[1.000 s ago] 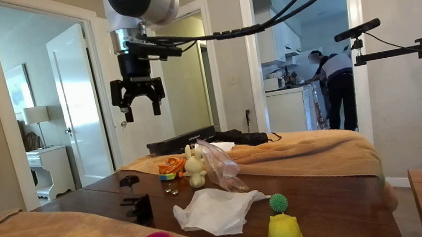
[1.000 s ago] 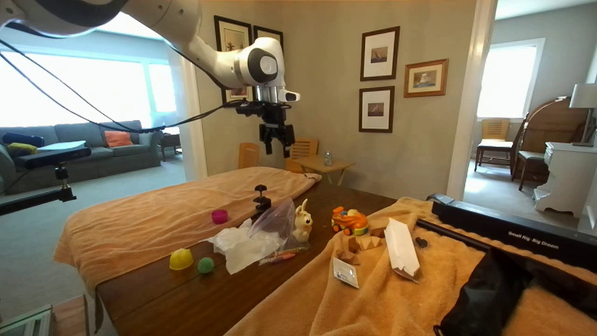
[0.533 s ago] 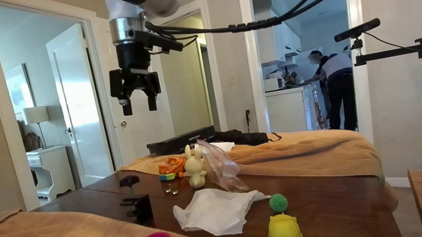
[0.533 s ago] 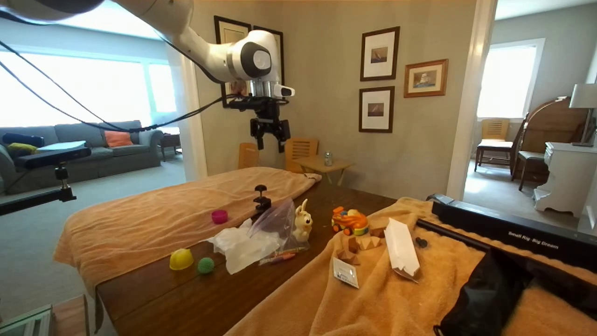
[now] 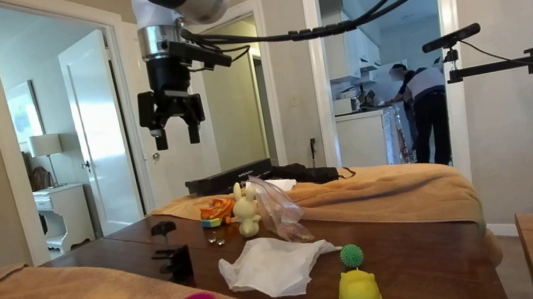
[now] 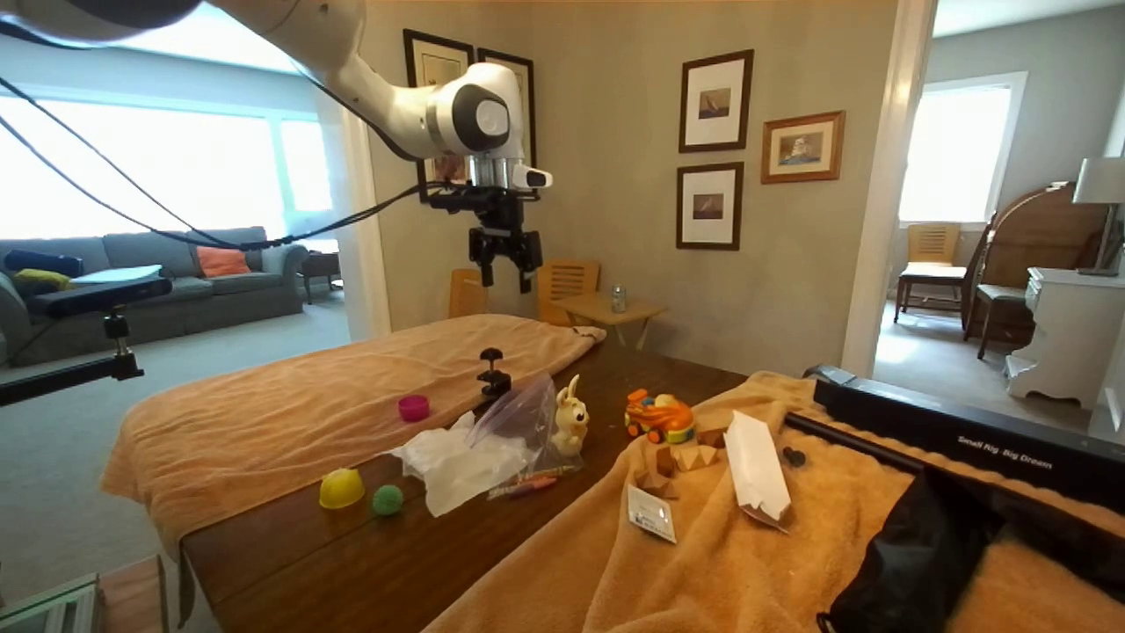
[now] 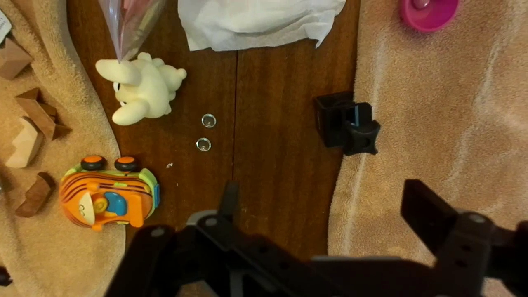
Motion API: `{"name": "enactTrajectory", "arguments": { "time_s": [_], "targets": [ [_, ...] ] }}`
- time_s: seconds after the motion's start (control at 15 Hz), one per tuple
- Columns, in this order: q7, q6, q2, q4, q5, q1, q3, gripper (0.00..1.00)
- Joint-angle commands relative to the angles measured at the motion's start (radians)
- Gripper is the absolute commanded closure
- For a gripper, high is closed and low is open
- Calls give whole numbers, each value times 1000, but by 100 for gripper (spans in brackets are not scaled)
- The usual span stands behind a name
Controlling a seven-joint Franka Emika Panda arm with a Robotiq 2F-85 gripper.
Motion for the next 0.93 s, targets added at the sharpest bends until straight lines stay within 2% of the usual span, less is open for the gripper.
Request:
{"name": "enactTrajectory", "arguments": {
  "time_s": [0.0,0.13,0.6,0.87],
  "targets": [
    [35,-15,-31,-69,22,17,32,0],
    [9,-31,-61,-134,-12,33,46,0],
    [118,-36,-130,-288,9,57,66,0],
    [44,-43,-205,-395,8,43,83,0]
  ]
}}
